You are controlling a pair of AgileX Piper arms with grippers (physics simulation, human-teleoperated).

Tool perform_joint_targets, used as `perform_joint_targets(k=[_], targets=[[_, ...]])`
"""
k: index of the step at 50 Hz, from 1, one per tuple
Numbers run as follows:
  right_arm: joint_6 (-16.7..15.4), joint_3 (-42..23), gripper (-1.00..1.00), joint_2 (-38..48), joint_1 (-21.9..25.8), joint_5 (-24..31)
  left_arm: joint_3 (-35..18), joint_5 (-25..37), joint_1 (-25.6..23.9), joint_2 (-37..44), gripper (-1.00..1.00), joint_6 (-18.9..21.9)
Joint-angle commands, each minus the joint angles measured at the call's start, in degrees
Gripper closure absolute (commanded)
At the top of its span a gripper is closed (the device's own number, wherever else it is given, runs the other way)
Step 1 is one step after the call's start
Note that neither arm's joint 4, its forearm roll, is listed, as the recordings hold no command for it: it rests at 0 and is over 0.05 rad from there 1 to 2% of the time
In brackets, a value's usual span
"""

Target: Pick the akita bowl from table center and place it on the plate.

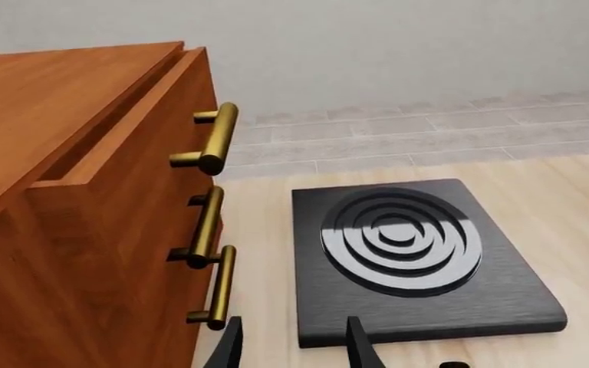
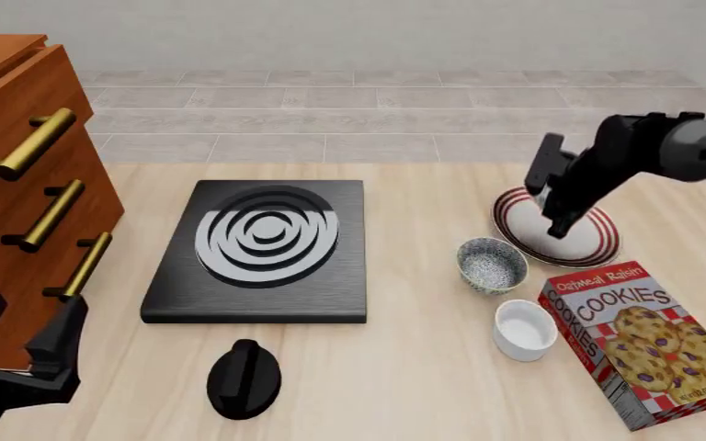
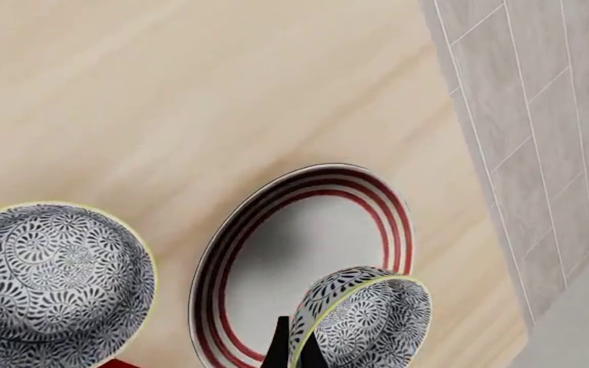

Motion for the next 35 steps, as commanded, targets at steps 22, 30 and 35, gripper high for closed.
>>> perform_joint_targets(k=[22,30,35], targets=[[0.31,3.07,1.0,1.42,0.13,-3.38,0.0,-0.53,-0.05,0.63,-1.0,0.34],[0.08,3.09,1.0,1.66,-0.2,-3.93,0.0,-0.69,-0.09,0.8,-1.0,0.35],[-0.09,3.28,1.0,1.56,-0.27,-4.19,0.0,-0.58,-0.09,0.71,-1.0,0.4]])
